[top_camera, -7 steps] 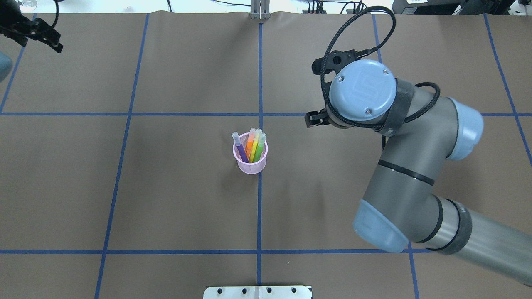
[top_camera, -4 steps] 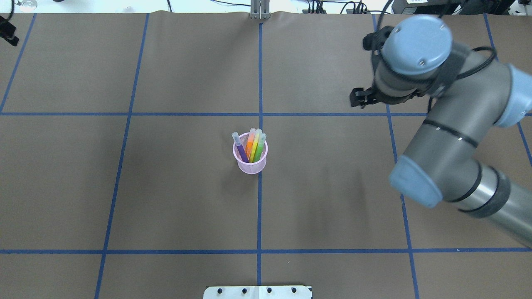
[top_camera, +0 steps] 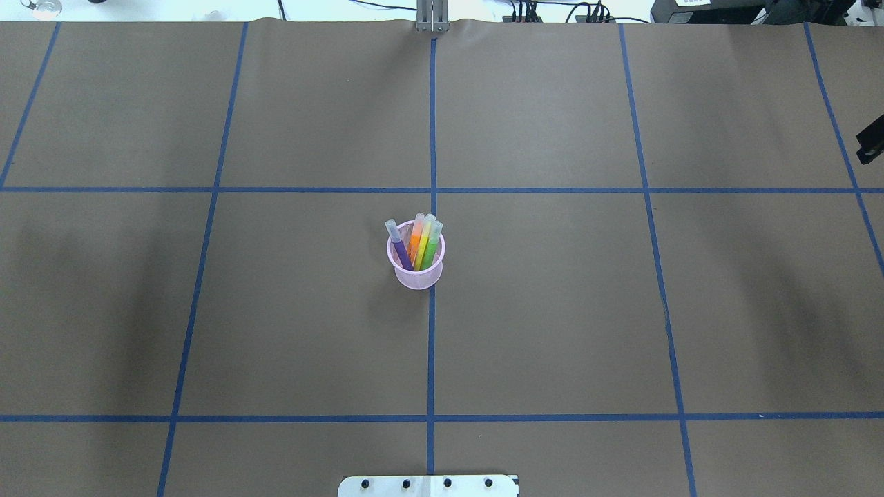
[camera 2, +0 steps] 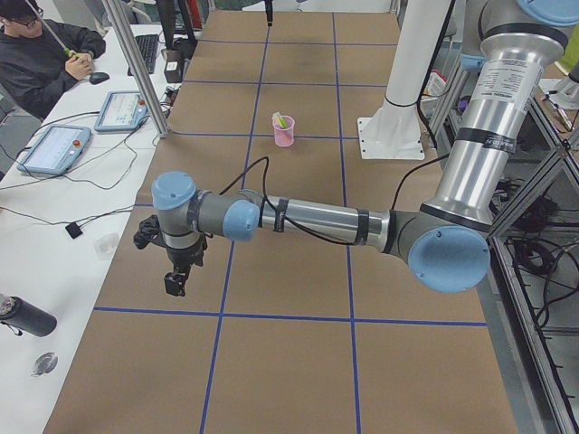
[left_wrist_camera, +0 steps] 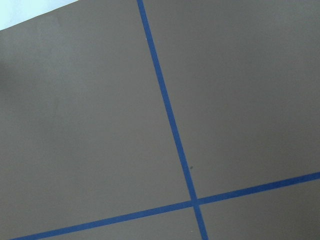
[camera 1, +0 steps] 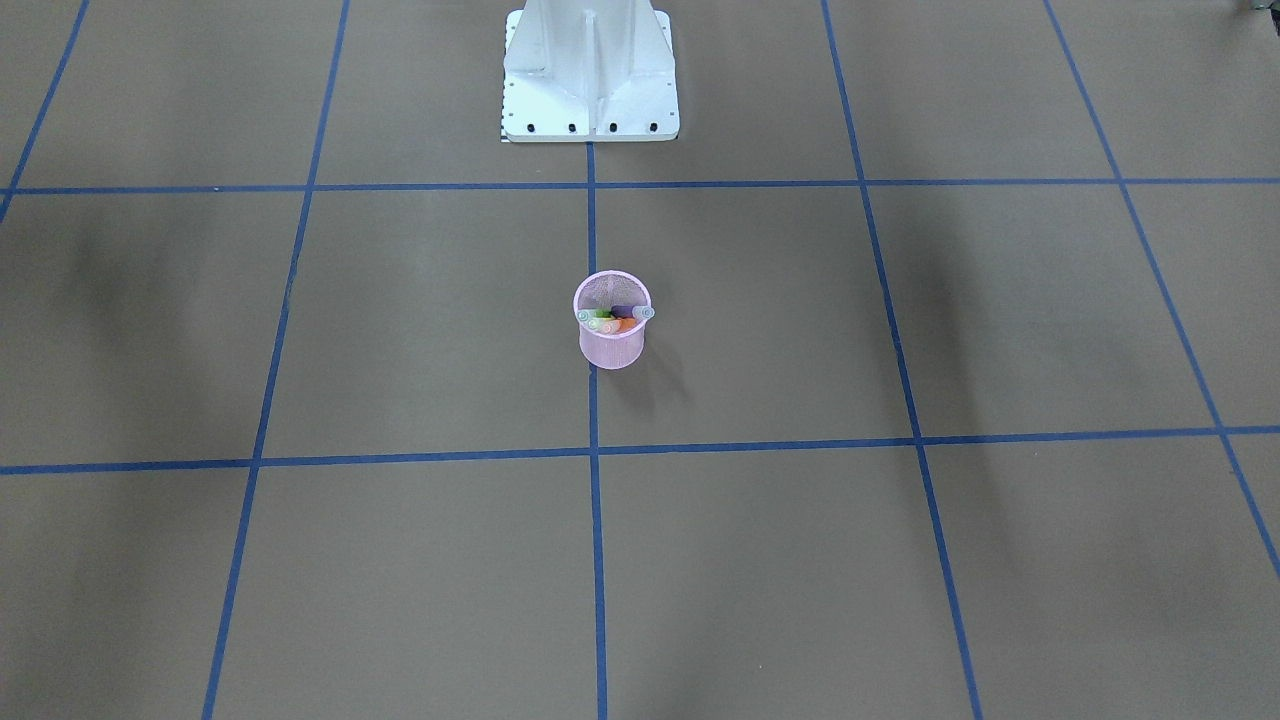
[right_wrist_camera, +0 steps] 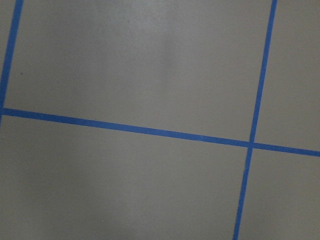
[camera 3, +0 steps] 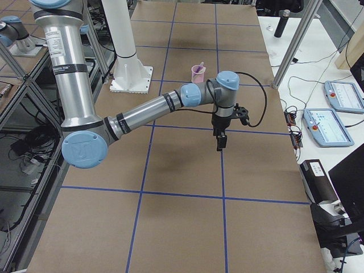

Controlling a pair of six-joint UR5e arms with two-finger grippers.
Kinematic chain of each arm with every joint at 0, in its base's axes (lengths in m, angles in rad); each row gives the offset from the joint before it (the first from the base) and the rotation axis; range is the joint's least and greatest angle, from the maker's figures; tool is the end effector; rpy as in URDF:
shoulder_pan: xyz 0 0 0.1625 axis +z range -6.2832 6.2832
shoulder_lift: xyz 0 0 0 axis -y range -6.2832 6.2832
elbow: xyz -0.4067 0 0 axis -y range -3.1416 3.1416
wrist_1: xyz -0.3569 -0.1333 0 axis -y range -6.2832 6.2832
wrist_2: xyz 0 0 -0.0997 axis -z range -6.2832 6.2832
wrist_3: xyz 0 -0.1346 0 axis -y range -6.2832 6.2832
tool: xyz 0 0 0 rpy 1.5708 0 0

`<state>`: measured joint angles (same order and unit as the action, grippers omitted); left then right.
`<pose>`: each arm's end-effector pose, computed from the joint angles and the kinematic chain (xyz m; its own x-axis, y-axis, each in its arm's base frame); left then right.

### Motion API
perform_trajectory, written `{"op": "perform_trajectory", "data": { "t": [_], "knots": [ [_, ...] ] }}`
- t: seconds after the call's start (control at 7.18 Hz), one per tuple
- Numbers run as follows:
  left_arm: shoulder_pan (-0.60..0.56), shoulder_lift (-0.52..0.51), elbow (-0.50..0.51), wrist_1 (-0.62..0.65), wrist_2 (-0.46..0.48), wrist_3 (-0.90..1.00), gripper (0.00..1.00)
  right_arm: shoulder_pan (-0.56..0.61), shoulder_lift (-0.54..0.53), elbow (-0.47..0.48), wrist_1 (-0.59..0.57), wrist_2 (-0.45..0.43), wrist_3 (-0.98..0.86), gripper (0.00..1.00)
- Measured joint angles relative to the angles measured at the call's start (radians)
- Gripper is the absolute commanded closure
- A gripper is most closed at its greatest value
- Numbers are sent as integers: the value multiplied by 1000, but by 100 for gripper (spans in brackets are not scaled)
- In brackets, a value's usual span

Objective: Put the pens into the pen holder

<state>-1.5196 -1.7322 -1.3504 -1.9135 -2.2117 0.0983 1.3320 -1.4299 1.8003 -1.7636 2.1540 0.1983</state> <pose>-0.0247 -0.5495 0.6606 0.7833 0.3013 -0.5438 -0.1266 0.9337 0.3349 -0.0626 -0.5074 0.5289 0.8184 -0.0978 0.5662 0.0730 0.9951 0.0664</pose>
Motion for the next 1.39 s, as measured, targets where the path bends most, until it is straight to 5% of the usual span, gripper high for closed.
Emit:
{"op": "perform_trajectory", "data": {
  "t": [0.28, 0.7, 0.97, 1.39],
  "knots": [
    [-12, 59, 6, -87, -28, -8, 0, 111, -36, -220, 224, 138, -32, 0],
    [-34, 139, -293, 266, -91, -25, 0, 221, -94, -361, 383, 198, -124, 0],
    [-35, 176, -372, 358, -95, -26, 0, 269, -132, -314, 370, 211, -131, 0],
    [-34, 184, -356, 366, -95, -19, 0, 281, -175, -54, 97, 212, -123, 0]
  ]
}}
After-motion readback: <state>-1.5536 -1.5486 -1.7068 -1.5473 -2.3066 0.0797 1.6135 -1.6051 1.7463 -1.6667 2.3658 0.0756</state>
